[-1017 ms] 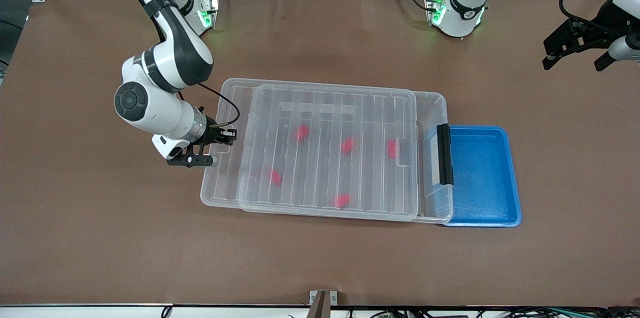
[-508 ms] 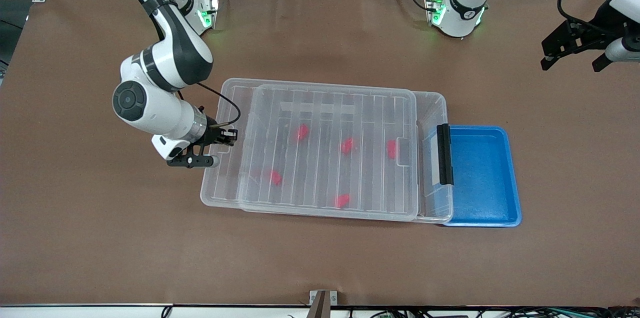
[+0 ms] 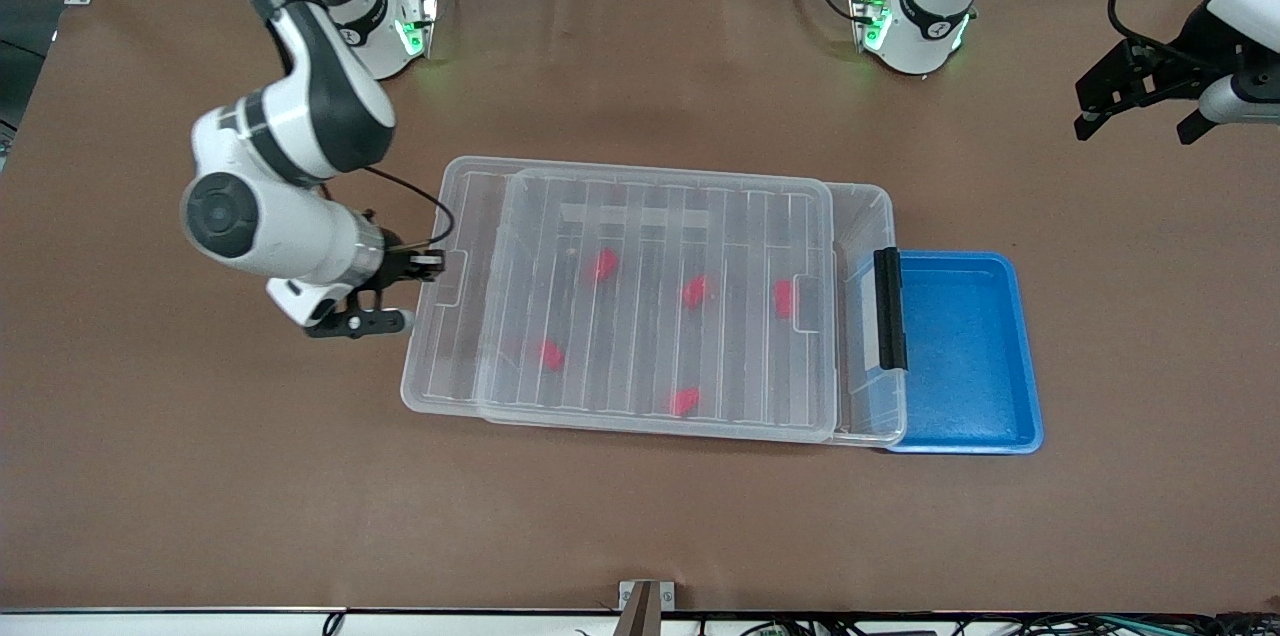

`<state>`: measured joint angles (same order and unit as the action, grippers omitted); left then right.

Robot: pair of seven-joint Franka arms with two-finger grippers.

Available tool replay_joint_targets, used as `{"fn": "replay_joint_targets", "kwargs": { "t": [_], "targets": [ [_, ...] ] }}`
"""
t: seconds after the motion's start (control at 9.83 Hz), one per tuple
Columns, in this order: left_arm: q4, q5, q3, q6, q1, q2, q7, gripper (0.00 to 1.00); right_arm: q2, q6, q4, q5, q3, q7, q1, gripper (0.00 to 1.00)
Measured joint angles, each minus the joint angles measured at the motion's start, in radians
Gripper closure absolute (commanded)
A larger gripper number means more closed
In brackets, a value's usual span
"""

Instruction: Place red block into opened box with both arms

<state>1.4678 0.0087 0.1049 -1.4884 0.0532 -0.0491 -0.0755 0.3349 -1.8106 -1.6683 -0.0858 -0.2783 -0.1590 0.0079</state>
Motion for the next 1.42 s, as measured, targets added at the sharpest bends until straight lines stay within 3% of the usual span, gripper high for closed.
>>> {"fn": "replay_joint_targets", "kwargs": {
  "t": [0.2, 0.41, 0.81, 1.22, 1.32, 1.42],
  "targets": [
    [0.000, 0.000, 0.000, 0.000, 0.001, 0.004, 0.000, 0.00, 0.014, -0.027, -0.034, 0.004, 0.055, 0.105, -0.019, 1.00],
    [0.000, 0.000, 0.000, 0.000, 0.001, 0.005, 0.000, 0.00, 0.033, -0.108, -0.106, 0.003, 0.050, 0.107, -0.005, 1.00],
    [0.000, 0.000, -0.001, 0.000, -0.001, 0.005, 0.000, 0.00, 0.042, -0.119, -0.123, -0.180, 0.042, 0.101, 0.022, 1.00],
    [0.000, 0.000, -0.002, 0.000, -0.002, 0.006, 0.000, 0.00, 0.071, -0.132, -0.091, -0.227, 0.028, 0.063, 0.043, 0.99],
    [0.000, 0.000, -0.002, 0.000, -0.002, 0.008, 0.000, 0.00, 0.079, -0.133, -0.079, -0.227, 0.024, 0.058, 0.045, 0.83],
    [0.000, 0.000, -0.002, 0.000, -0.003, 0.012, 0.000, 0.00, 0.082, -0.124, -0.066, -0.217, 0.028, 0.065, 0.042, 0.22]
  ]
}}
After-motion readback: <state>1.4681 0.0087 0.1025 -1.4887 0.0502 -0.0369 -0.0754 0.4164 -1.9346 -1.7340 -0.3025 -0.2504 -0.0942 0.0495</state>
